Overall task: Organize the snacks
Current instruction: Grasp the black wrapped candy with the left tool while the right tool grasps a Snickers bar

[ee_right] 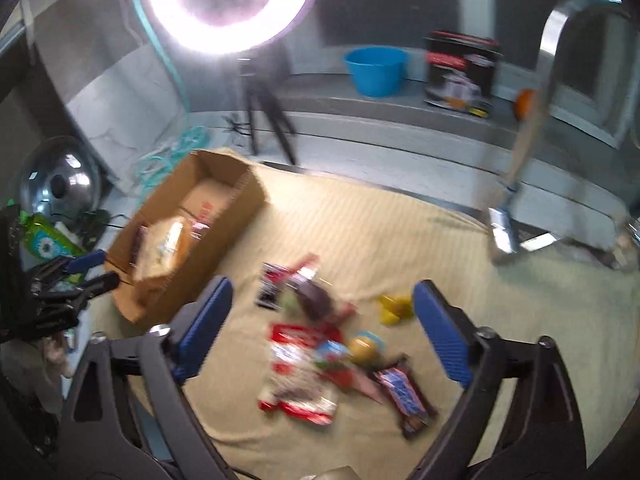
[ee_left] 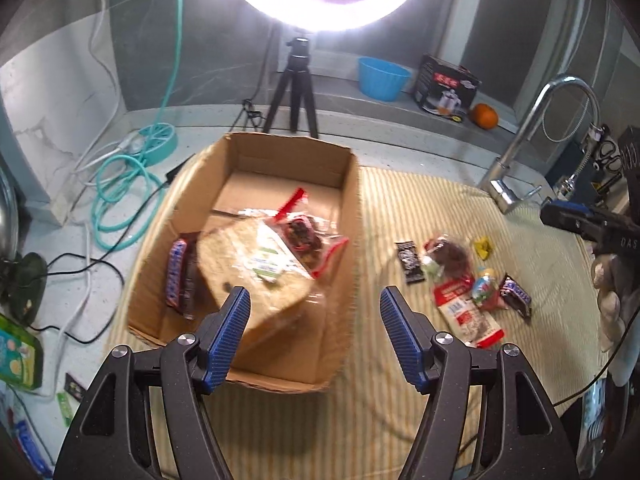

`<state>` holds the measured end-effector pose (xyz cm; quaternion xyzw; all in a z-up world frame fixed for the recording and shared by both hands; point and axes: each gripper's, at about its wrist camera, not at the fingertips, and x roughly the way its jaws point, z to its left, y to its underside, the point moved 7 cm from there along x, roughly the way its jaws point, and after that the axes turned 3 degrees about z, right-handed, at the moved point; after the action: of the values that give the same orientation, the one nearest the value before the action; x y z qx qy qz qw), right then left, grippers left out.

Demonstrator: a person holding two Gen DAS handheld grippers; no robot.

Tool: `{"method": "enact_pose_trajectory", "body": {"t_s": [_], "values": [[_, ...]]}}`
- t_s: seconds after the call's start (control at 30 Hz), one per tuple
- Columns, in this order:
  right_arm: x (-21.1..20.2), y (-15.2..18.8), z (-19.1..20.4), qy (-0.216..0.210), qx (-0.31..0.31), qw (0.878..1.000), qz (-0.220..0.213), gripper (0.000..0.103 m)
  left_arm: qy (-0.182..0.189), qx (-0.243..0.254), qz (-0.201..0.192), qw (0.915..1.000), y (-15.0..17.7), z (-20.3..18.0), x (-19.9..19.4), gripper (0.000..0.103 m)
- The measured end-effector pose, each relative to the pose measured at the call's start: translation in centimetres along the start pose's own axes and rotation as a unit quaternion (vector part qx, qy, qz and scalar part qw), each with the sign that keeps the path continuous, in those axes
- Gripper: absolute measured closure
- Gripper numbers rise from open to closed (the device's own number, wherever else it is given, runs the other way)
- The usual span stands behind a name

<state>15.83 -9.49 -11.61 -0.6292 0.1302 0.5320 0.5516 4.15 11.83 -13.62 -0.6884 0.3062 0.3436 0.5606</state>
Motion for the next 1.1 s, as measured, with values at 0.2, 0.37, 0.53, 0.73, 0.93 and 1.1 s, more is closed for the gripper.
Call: {"method": "enact_pose_trajectory", "body": {"t_s": [0.2,0.37,0.53,0.73,0.93,1.1], "values": [[-1.8,2.6,-4.8,0.032,0.045,0.998,0.005,0.0,0.023,0.008,0.013,0.9996,0.1,-3.3,1.1,0.036],[-2.0,5.1,-7.0,0.031,0.054,0.998,0.021,0.0,0.055,0.036,0.031,0.9974,0.7,-6.7,2.7,0.037],[-1.5,6.9,-8.1,0.034,0.052,0.997,0.04,0.002,0.064,0.05,0.057,0.9951,0.7,-8.9,5.1,0.048],[0.6,8.5,-8.1,0.028,0.036,0.996,0.075,0.016,0.048,0.032,0.089,0.9944,0.4,-9.2,9.0,0.071],[2.7,9.3,-8.2,0.024,0.023,0.994,0.102,0.028,0.042,0.03,0.106,0.9931,0.2,-10.0,11.3,0.074],[3.9,9.4,-8.4,0.015,0.02,0.993,0.113,0.028,0.047,0.016,0.113,0.9924,-0.5,-10.3,12.5,0.074]]}}
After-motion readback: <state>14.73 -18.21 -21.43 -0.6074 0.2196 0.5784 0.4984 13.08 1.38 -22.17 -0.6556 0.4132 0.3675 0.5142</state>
